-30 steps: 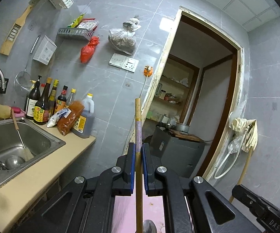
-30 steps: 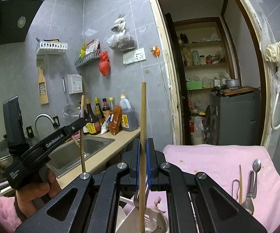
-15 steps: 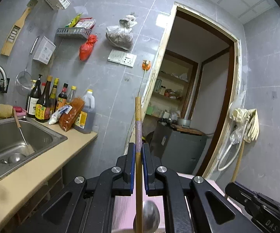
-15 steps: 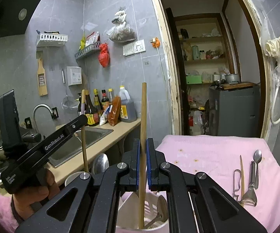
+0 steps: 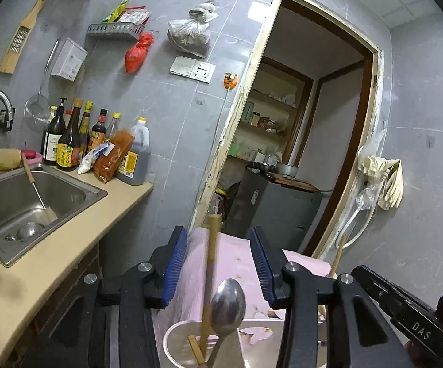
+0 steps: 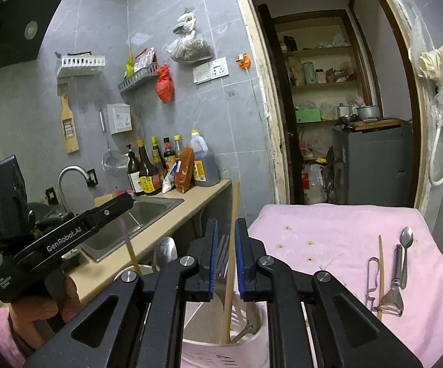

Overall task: Organize utensils
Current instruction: 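Open both tools to drop the chopsticks into the basket, then move both tools back over the remaining utensils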

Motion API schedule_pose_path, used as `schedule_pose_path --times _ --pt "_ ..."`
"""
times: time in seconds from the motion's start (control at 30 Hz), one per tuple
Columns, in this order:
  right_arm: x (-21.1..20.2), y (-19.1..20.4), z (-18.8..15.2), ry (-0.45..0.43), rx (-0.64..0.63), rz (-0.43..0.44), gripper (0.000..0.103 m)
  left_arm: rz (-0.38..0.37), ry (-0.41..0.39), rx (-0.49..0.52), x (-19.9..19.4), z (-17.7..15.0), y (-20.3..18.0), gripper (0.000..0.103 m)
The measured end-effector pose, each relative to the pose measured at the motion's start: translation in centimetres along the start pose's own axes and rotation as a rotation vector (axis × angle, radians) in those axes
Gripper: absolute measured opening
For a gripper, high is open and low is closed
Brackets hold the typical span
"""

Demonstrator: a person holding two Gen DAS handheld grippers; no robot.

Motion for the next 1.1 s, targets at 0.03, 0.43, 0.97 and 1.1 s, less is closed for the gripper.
schedule_pose_path --times 0.03,0.43,0.97,1.1 --pt "-0.3 -0.2 0.3 -0.005 0.003 -0.006 0.015 0.001 0.004 0.000 -0.1 0.2 -0.2 0.040" --pt "-4.4 -6.1 5.1 -0.075 0.053 -0.125 0.071 -0.013 0.007 0.076 -0.7 2.6 -5.9 0.078" --pt "-10.4 -16.0 10.0 -0.158 -0.011 -0.328 0.101 0.002 -0.022 0.153 0.1 2.6 -16.3 0.102" --pt "-11.5 -18.3 10.8 -0.171 -0.030 -0.359 0.102 -0.017 -0.036 0.169 0.9 2.3 -19.2 0.102"
Point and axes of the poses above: each gripper's, at about its wrist camera, not at the fingertips, and x roughly the way its jaws point, y to its left, z to its top, the point moved 10 cm from there along x, roughly the way its jaws point, and after that the axes turned 8 degrees about x, right-handed, at the moved point
